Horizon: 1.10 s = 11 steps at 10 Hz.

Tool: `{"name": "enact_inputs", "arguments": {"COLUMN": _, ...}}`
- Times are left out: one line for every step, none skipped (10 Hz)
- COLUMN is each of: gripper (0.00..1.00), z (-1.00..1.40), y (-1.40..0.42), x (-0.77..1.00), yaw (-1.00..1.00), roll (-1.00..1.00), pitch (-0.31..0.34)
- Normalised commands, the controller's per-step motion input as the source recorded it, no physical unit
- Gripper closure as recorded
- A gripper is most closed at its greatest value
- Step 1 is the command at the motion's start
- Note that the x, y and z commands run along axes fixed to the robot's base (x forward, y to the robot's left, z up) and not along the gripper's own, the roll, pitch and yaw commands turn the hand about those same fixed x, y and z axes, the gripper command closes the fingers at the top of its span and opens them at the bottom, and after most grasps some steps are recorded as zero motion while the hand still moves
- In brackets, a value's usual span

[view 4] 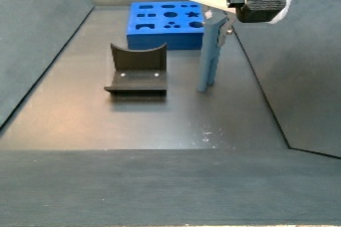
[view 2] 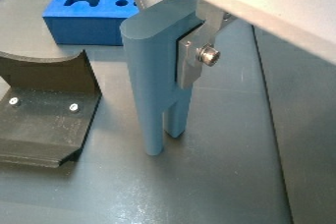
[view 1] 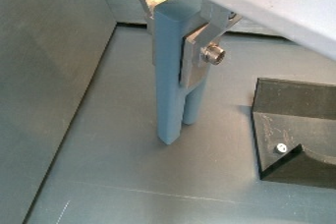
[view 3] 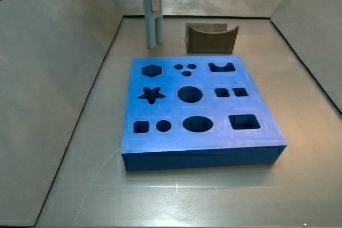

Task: Pick up the square-circle object. Move up. Move to above the board. Insert the square-circle object.
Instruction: Pick up the square-circle object, then move up.

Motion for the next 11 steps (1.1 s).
{"name": "enact_inputs", "arguments": {"gripper": 1.0, "z": 0.0, "y": 0.0, "x": 0.0, "yaw": 0.0, "roll": 0.0, "pitch": 0.0}}
{"name": "enact_inputs", "arguments": {"gripper": 1.0, "z": 0.0, "y": 0.0, "x": 0.0, "yaw": 0.0, "roll": 0.0, "pitch": 0.0}}
{"name": "enact_inputs", "arguments": {"gripper": 1.0, "z": 0.0, "y": 0.0, "x": 0.0, "yaw": 0.0, "roll": 0.0, "pitch": 0.0}}
{"name": "enact_inputs", "arguments": {"gripper": 1.0, "z": 0.0, "y": 0.0, "x": 0.0, "yaw": 0.0, "roll": 0.0, "pitch": 0.0}}
{"name": "enact_inputs", "arguments": {"gripper": 1.0, "z": 0.0, "y": 0.0, "x": 0.0, "yaw": 0.0, "roll": 0.0, "pitch": 0.0}}
{"name": "enact_inputs", "arguments": {"gripper": 1.0, "z": 0.0, "y": 0.0, "x": 0.0, "yaw": 0.0, "roll": 0.0, "pitch": 0.0}}
{"name": "enact_inputs", "arguments": {"gripper": 1.0, "z": 0.0, "y": 0.0, "x": 0.0, "yaw": 0.0, "roll": 0.0, "pitch": 0.0}}
{"name": "enact_inputs", "arguments": {"gripper": 1.0, "z": 0.0, "y": 0.0, "x": 0.0, "yaw": 0.0, "roll": 0.0, "pitch": 0.0}}
{"name": "enact_inputs", "arguments": {"gripper": 1.0, "z": 0.0, "y": 0.0, "x": 0.0, "yaw": 0.0, "roll": 0.0, "pitch": 0.0}}
{"name": "enact_inputs", "arguments": {"gripper": 1.0, "z": 0.83, "y": 0.0, "x": 0.0, "yaw": 0.0, "roll": 0.0, "pitch": 0.0}}
{"name": "enact_inputs", "arguments": {"gripper": 1.0, "z": 0.74, "y": 0.01, "x": -0.03, "yaw": -0.03, "roll": 0.0, "pitch": 0.024}}
